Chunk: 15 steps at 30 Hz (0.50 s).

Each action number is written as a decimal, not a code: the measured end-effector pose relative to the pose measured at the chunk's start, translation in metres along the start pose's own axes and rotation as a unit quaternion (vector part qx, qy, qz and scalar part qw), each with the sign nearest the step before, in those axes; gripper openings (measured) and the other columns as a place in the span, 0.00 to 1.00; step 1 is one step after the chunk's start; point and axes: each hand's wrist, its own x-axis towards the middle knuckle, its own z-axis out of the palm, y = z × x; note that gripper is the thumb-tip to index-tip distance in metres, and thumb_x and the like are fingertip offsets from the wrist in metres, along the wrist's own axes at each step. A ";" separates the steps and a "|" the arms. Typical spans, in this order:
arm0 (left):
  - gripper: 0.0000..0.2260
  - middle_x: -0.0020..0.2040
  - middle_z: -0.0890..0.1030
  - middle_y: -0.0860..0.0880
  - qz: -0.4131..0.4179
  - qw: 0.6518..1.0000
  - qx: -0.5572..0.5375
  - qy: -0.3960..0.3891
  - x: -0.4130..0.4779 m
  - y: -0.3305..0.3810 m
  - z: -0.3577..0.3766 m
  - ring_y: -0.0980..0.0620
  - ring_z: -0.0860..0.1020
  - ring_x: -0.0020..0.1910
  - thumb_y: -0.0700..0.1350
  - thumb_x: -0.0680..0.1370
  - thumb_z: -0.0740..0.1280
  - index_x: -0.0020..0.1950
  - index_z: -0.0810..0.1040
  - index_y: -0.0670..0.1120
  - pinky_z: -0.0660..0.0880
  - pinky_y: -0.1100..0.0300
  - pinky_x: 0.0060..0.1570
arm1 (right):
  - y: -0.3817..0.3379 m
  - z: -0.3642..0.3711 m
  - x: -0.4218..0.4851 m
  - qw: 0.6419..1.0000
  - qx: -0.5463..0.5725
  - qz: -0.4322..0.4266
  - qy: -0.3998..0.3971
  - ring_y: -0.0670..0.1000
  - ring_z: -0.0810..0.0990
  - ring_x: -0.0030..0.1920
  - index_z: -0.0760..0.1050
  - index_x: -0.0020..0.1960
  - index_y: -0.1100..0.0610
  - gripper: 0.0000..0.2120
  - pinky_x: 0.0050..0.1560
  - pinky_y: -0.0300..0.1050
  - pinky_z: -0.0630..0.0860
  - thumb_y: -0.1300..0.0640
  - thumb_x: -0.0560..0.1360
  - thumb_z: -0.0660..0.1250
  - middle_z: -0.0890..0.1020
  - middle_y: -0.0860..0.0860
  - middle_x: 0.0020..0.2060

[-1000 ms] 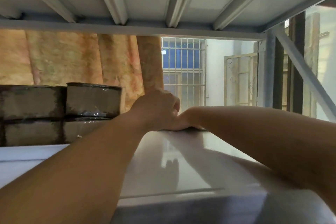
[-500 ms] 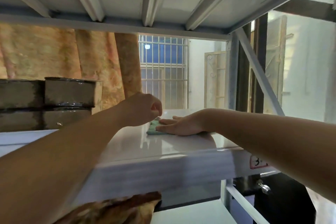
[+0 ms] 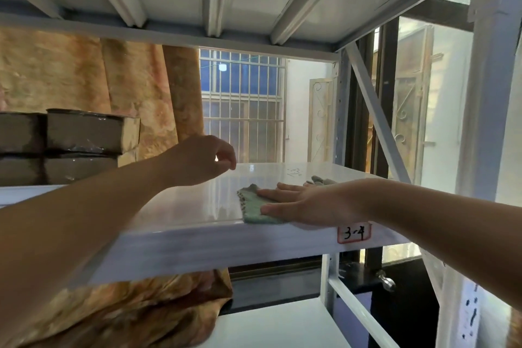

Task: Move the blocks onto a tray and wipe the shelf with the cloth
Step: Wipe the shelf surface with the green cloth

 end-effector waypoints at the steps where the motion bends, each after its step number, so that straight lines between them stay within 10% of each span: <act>1: 0.13 0.28 0.74 0.74 0.014 1.000 -0.008 -0.004 0.002 0.004 0.001 0.76 0.72 0.35 0.41 0.73 0.63 0.35 0.76 0.59 0.67 0.74 0.30 | 0.002 0.001 -0.002 1.000 -0.013 -0.004 -0.001 0.59 0.42 0.76 0.40 0.73 0.34 0.32 0.70 0.68 0.39 0.28 0.72 0.41 0.43 0.47 0.77; 15: 0.09 0.41 0.79 0.57 0.036 0.987 0.053 -0.150 0.052 0.031 0.017 0.62 0.75 0.37 0.44 0.76 0.61 0.48 0.81 0.50 0.65 0.73 0.35 | 0.036 -0.020 0.041 0.994 0.102 0.028 -0.038 0.55 0.47 0.76 0.45 0.74 0.34 0.32 0.72 0.59 0.48 0.29 0.72 0.47 0.46 0.45 0.77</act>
